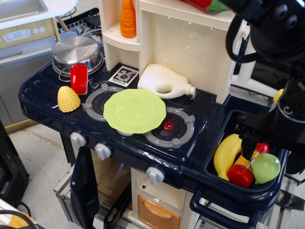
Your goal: Put pear on plate
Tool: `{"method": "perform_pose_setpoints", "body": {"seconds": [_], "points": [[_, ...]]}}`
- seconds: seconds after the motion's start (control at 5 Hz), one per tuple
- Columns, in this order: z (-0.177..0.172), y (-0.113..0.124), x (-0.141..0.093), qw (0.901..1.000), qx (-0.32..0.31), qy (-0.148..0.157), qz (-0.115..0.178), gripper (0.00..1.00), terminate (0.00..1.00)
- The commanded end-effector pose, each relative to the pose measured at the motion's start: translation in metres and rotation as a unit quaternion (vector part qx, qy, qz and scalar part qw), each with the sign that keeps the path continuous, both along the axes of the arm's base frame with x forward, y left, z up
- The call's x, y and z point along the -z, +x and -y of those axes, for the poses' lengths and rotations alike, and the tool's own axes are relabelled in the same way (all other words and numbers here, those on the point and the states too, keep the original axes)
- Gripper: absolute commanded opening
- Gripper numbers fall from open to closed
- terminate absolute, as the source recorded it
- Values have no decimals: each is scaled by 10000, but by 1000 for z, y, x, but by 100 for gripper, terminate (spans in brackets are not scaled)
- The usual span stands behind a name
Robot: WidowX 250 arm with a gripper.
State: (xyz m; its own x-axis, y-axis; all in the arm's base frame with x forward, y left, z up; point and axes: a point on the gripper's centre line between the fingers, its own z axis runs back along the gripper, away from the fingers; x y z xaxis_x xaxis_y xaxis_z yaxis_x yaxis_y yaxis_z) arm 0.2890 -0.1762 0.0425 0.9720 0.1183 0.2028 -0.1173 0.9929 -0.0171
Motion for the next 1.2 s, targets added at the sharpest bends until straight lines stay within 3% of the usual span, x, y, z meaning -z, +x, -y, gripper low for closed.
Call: {"method": "perform_pose_setpoints", "body": {"seconds": [0.0, 0.2, 0.4, 0.6, 0.8, 1.0], "points": [[7, 7, 7, 9994, -14, -113, 315, 100, 0], [10, 6, 11, 9991, -119, -155, 376, 100, 0], [11, 5, 11, 9990, -117, -162, 391, 0, 0], [-2, 9, -22, 9997, -193, -19, 148, 0, 0], [-33, 11, -63, 9974, -200, 685, -47, 0, 0], [-73, 11, -78, 9927, -201, 1180, -124, 0, 0]]}}
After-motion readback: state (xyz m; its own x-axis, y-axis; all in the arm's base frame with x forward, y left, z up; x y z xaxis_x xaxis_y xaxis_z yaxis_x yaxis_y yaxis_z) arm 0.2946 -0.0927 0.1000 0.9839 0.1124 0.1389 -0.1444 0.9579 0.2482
